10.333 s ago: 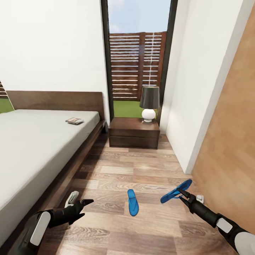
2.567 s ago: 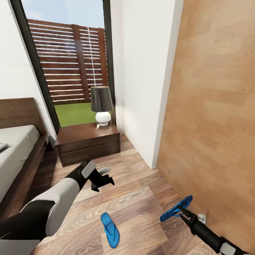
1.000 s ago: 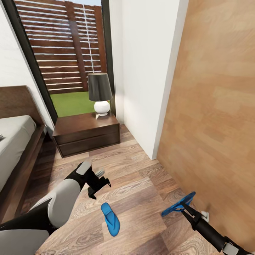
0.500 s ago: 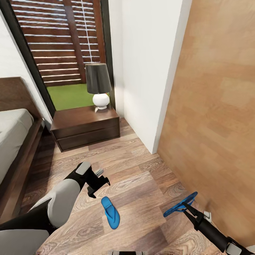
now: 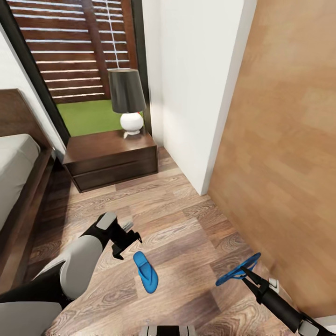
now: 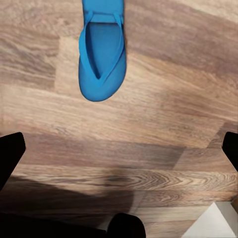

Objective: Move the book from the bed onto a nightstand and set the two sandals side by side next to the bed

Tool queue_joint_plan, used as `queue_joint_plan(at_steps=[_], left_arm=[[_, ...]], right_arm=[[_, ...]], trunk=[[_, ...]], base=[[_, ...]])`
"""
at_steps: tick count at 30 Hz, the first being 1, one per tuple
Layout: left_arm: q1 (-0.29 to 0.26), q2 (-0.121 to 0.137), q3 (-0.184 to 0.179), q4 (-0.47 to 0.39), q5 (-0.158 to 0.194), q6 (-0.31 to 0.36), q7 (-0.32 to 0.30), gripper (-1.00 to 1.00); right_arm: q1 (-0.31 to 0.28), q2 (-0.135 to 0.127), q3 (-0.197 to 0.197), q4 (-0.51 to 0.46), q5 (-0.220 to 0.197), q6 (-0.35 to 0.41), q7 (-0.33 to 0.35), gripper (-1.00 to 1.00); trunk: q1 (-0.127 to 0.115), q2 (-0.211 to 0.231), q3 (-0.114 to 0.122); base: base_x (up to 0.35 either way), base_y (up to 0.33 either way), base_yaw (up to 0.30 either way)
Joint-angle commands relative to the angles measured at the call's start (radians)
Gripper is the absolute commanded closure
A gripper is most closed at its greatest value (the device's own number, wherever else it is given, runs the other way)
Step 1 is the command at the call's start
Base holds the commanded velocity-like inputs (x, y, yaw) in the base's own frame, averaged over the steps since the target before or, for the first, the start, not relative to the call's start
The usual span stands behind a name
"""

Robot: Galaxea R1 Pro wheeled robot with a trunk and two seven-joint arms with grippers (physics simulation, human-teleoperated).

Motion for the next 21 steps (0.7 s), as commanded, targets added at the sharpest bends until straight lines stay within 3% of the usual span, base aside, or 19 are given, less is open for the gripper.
queue_joint_plan(at_steps=[1,12,21], left_arm=[[-0.001,0.001,0.002,-0.005,0.01,0.001,0.01,-1.0],[-0.012,0.004,0.001,-0.037,0.01,0.003,0.008,-1.0],[-0.065,0.008,0.001,-0.039,0.009,0.006,0.015,-1.0]], right_arm=[[-0.001,-0.001,-0.009,0.003,0.003,0.013,0.007,1.0],[-0.001,-0.018,-0.007,0.003,0.002,0.012,0.012,1.0],[-0.001,-0.023,-0.007,0.003,0.0,0.012,0.013,1.0]], trunk=[[0.0,-0.001,-0.005],[0.005,-0.003,-0.047],[0.009,-0.005,-0.082]], base=[[0.0,0.0,0.0],[0.0,0.0,0.0],[0.0,0.0,0.0]])
